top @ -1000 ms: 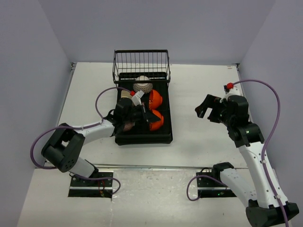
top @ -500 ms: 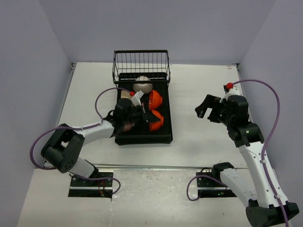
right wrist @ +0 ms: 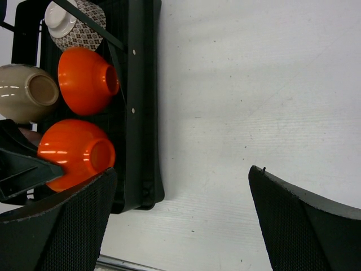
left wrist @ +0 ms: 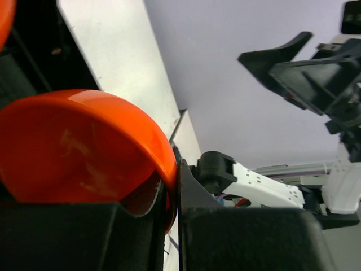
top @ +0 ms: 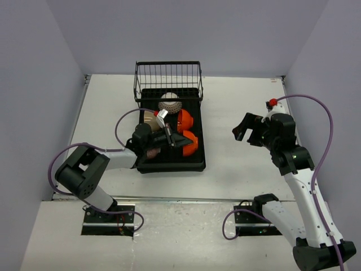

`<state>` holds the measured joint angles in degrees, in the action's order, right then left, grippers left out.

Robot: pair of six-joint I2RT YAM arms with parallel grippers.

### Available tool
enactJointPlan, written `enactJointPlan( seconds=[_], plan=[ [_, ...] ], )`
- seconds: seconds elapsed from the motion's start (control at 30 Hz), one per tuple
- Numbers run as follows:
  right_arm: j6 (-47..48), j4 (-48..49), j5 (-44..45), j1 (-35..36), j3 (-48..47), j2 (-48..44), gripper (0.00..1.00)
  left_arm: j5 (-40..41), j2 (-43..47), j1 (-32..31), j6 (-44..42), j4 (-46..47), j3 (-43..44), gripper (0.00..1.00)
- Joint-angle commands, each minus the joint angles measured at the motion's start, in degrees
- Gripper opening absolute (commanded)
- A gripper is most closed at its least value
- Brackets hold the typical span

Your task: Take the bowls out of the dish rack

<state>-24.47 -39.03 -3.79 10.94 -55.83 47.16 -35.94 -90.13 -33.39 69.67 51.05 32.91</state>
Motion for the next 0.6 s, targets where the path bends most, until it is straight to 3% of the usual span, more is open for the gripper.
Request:
enactJointPlan(
  seconds=[0.0,0.37,0.47,0.57],
  plan=[
    [0.91,1.23,0.98,0.22,-0.15,-0.31,0.99,-2.64,0.83,0.87,4.42,16.36,0.85,0.00],
    [1.18,1.50,1.42,0.22,0.02,-0.13,0.99,-3.26,2.32,0.95,6.36,18.91,0.41,0.00],
    [1.09,1.50,1.68,0.22,-0.50,-0.05,0.99,-3.34,5.48,0.95,5.39,15.77,0.40,0.00],
    [1.00,1.32,1.77,0.22,-1.47,0.48,0.99,-3.17,11.19,0.95,0.57,5.50,1.72,0.00]
  ],
)
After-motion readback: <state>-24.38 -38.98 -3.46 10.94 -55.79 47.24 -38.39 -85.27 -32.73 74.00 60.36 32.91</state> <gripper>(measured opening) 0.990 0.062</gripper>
